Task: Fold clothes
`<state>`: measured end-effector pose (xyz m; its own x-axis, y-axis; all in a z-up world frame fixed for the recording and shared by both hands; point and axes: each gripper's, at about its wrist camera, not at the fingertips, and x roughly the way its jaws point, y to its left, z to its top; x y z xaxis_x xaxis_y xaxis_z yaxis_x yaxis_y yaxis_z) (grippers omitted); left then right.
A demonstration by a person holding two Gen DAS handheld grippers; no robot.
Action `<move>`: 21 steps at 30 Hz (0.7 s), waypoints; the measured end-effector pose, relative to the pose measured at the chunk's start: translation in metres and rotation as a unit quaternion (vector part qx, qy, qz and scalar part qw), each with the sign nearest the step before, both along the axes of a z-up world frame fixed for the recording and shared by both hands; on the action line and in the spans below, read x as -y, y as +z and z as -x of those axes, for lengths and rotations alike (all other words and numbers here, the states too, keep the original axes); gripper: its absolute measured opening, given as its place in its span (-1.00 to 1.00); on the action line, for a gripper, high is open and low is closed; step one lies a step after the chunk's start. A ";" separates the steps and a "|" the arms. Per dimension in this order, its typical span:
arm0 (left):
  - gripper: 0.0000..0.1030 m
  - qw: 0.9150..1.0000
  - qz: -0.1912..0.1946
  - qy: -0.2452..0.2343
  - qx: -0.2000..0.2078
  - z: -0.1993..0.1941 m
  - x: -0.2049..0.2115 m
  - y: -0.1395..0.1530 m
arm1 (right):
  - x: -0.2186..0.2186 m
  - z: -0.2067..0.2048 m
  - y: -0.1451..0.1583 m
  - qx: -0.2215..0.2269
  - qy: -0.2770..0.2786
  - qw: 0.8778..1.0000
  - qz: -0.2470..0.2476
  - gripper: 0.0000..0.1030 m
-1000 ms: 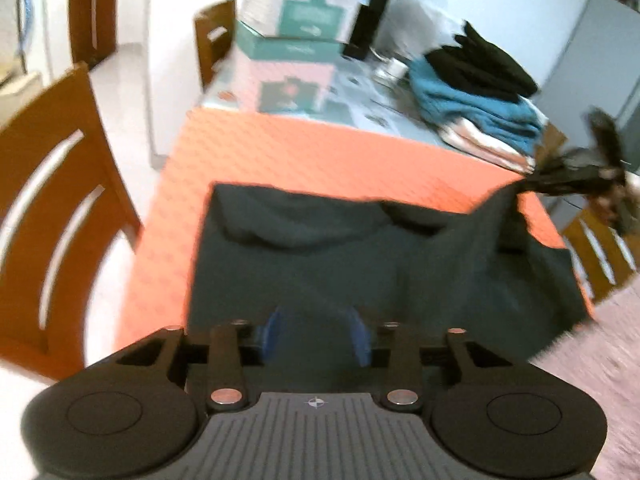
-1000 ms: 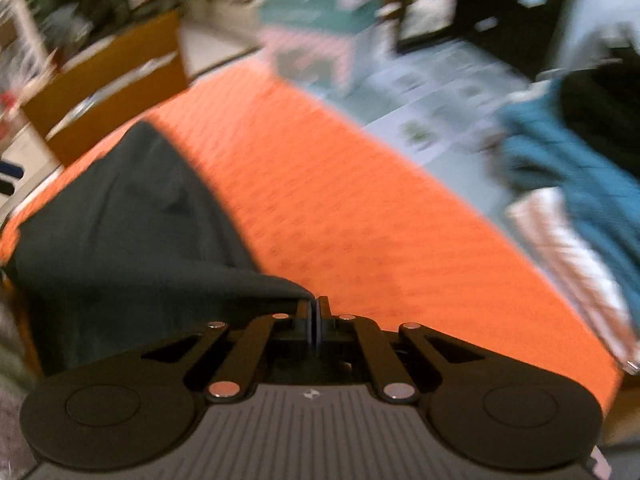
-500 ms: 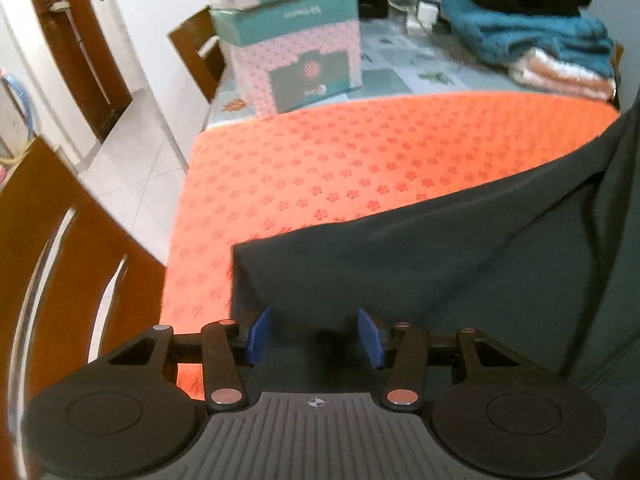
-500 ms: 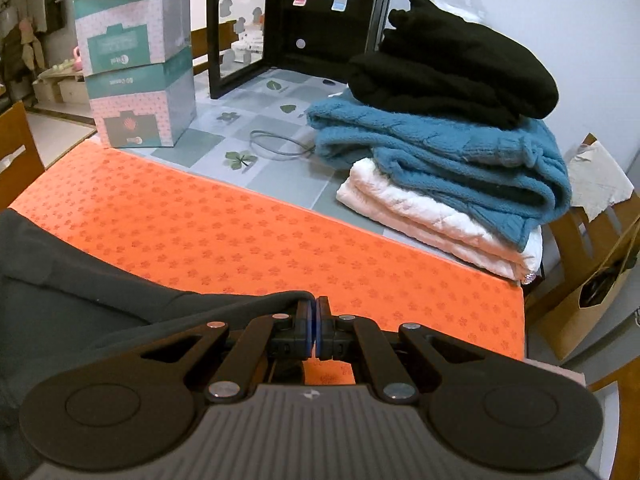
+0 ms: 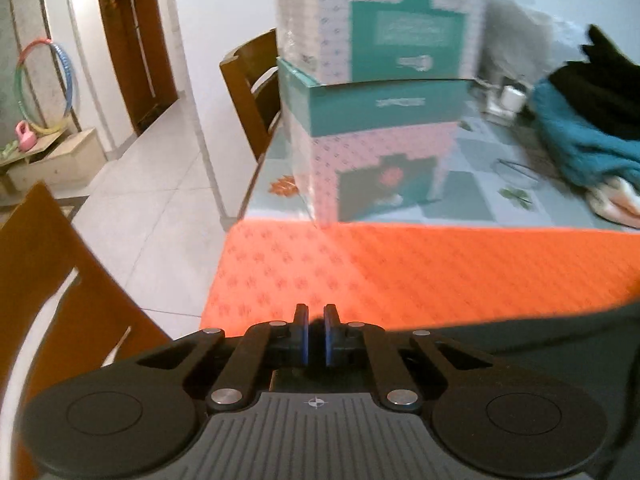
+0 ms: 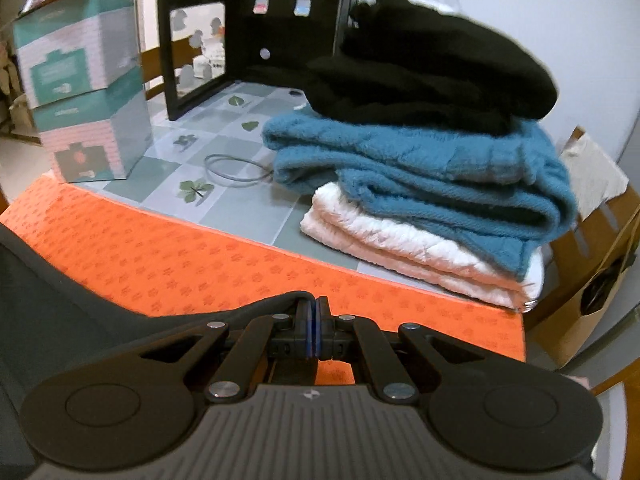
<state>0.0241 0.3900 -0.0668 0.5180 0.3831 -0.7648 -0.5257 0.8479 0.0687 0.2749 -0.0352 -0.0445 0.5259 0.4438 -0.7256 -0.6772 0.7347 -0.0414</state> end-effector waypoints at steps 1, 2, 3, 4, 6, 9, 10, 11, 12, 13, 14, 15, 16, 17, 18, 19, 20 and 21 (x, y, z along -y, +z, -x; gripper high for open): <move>-0.91 1.000 -0.004 0.006 -0.009 -0.009 -0.006 -0.006 | -0.003 -0.006 -0.005 -0.007 0.000 1.000 0.001 -0.96; -0.95 1.000 -0.005 0.012 -0.017 -0.015 -0.010 -0.011 | -0.006 -0.012 -0.011 -0.013 0.003 1.000 0.003 -0.96; -0.95 1.000 -0.006 0.017 -0.024 -0.020 -0.014 -0.015 | -0.011 -0.017 -0.018 -0.016 0.008 1.000 0.006 -0.96; -0.95 0.999 -0.008 0.021 -0.027 -0.023 -0.017 -0.018 | -0.016 -0.020 -0.024 -0.017 0.014 1.000 0.012 -0.96; -0.95 0.999 -0.012 0.031 -0.034 -0.026 -0.023 -0.022 | -0.026 -0.027 -0.035 -0.021 0.022 0.999 0.024 -0.96; -0.95 0.998 -0.008 0.044 -0.043 -0.025 -0.032 -0.028 | -0.040 -0.036 -0.051 -0.030 0.030 0.998 0.043 -0.96; -0.93 0.998 0.001 0.044 -0.036 -0.021 -0.035 -0.027 | -0.044 -0.040 -0.056 -0.033 0.033 0.998 0.050 -0.95; -0.92 0.999 0.011 0.043 -0.027 -0.016 -0.036 -0.025 | -0.048 -0.043 -0.061 -0.041 0.036 0.997 0.057 -0.95; -0.87 0.999 0.021 0.043 -0.018 -0.012 -0.038 -0.024 | -0.052 -0.043 -0.064 -0.048 0.042 0.996 0.065 -0.94; -0.86 0.999 0.030 0.040 -0.010 -0.007 -0.038 -0.020 | -0.056 -0.044 -0.067 -0.054 0.047 0.995 0.073 -0.94; -0.83 0.999 0.038 0.038 -0.001 -0.002 -0.038 -0.016 | -0.058 -0.041 -0.064 -0.047 0.052 0.995 0.076 -0.85; -0.78 0.999 0.039 0.033 0.004 0.003 -0.034 -0.010 | -0.060 -0.038 -0.060 -0.040 0.056 0.994 0.079 -0.83; -0.71 0.999 0.039 0.028 0.009 0.008 -0.031 -0.004 | -0.059 -0.036 -0.053 -0.039 0.053 0.995 0.074 -0.80; -0.68 0.999 0.038 0.024 0.013 0.014 -0.026 0.002 | -0.058 -0.034 -0.046 -0.038 0.050 0.996 0.069 -0.77; -0.59 0.999 0.041 0.021 0.018 0.020 -0.022 0.009 | -0.056 -0.032 -0.038 -0.037 0.047 0.996 0.064 -0.77; -0.51 0.999 0.044 0.019 0.024 0.026 -0.018 0.016 | -0.053 -0.029 -0.029 -0.038 0.042 0.997 0.058 -0.76; -0.48 0.998 0.048 0.017 0.029 0.032 -0.013 0.023 | -0.049 -0.025 -0.019 -0.039 0.036 0.997 0.052 -0.75; -0.41 0.998 0.052 0.016 0.032 0.038 -0.009 0.030 | -0.044 -0.022 -0.009 -0.040 0.030 0.998 0.045 -0.73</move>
<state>-0.0137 0.3987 -0.0365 0.5557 0.3212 -0.7668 -0.5537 0.8310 -0.0531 0.2965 0.0090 -0.0538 0.4394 0.4037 -0.8025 -0.7242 0.6877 -0.0506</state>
